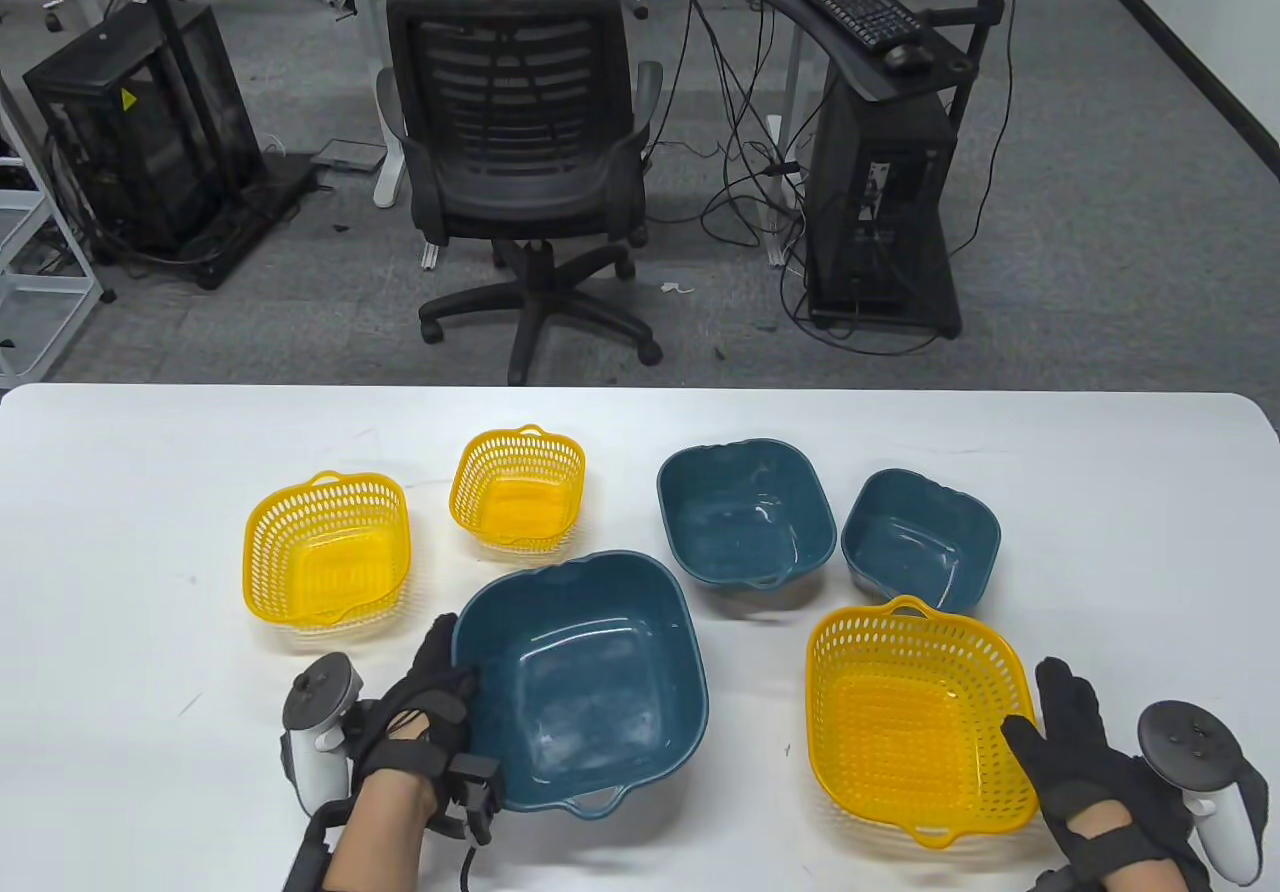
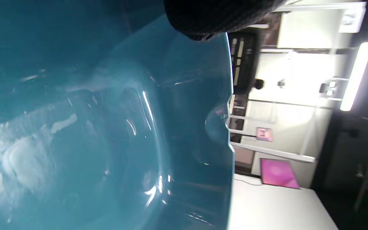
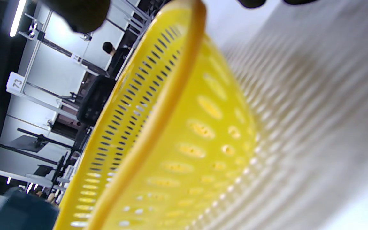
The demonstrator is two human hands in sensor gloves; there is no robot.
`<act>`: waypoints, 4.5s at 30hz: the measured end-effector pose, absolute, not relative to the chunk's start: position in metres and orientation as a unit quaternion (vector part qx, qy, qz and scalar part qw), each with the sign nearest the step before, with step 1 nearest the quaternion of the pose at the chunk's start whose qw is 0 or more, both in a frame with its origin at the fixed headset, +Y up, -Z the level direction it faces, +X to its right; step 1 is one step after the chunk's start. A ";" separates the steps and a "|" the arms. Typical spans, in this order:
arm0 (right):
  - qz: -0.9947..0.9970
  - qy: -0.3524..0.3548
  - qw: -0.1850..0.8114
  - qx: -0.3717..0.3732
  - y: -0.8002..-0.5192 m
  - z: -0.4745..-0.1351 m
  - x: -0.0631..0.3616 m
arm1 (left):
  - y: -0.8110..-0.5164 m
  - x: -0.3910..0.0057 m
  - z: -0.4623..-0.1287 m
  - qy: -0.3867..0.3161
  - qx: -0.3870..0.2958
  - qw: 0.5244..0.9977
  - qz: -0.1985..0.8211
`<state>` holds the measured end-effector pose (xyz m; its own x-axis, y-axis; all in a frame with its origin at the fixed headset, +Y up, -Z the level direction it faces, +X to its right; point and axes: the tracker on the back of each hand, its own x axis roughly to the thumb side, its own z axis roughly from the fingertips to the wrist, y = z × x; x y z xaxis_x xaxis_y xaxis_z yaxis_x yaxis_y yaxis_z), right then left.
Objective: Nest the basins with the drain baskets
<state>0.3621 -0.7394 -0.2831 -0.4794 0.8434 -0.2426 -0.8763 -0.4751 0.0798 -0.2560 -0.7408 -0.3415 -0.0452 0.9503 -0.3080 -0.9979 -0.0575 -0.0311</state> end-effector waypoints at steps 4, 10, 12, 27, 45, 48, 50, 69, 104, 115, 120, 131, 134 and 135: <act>0.855 0.095 0.503 -0.085 -0.740 -0.283 0.362 | -0.718 -0.248 -0.328 0.053 -0.142 0.694 0.704; 0.852 0.102 0.505 -0.086 -0.742 -0.284 0.362 | -0.739 -0.211 -0.328 0.045 -0.211 0.734 0.644; 0.851 0.100 0.509 -0.087 -0.743 -0.284 0.362 | -0.749 -0.203 -0.328 0.056 -0.223 0.734 0.639; 0.837 0.078 0.524 -0.138 -0.765 -0.294 0.377 | -0.775 -0.189 -0.329 0.082 -0.234 0.707 0.662; 0.832 0.010 0.532 -0.158 -0.738 -0.288 0.370 | -0.766 -0.193 -0.328 0.067 -0.227 0.686 0.688; 0.832 -0.030 0.538 -0.135 -0.703 -0.278 0.350 | -0.761 -0.204 -0.329 0.078 -0.205 0.684 0.696; 0.834 -0.029 0.538 -0.117 -0.682 -0.276 0.324 | -0.759 -0.213 -0.329 0.087 -0.195 0.673 0.708; 0.976 0.002 0.218 -0.023 -0.662 -0.299 0.089 | -0.709 -0.295 -0.319 0.092 -0.043 0.619 0.779; 0.909 -0.024 0.410 0.072 -0.696 -0.309 0.136 | -0.675 -0.385 -0.448 0.331 -0.043 0.871 0.361; 0.907 0.005 0.413 0.084 -0.696 -0.308 0.134 | -0.736 -0.439 -0.451 0.411 -0.129 0.788 0.440; 0.907 0.014 0.413 0.080 -0.698 -0.309 0.136 | -0.748 -0.446 -0.451 0.413 -0.137 0.751 0.496; 0.892 0.022 0.447 0.064 -0.699 -0.309 0.145 | -0.723 -0.401 -0.442 0.292 -0.065 0.635 0.712; 0.882 0.023 0.466 0.063 -0.698 -0.307 0.145 | -0.700 -0.354 -0.424 0.228 -0.091 0.644 0.725; 0.877 0.024 0.475 0.065 -0.698 -0.306 0.144 | -0.692 -0.333 -0.415 0.199 -0.104 0.652 0.724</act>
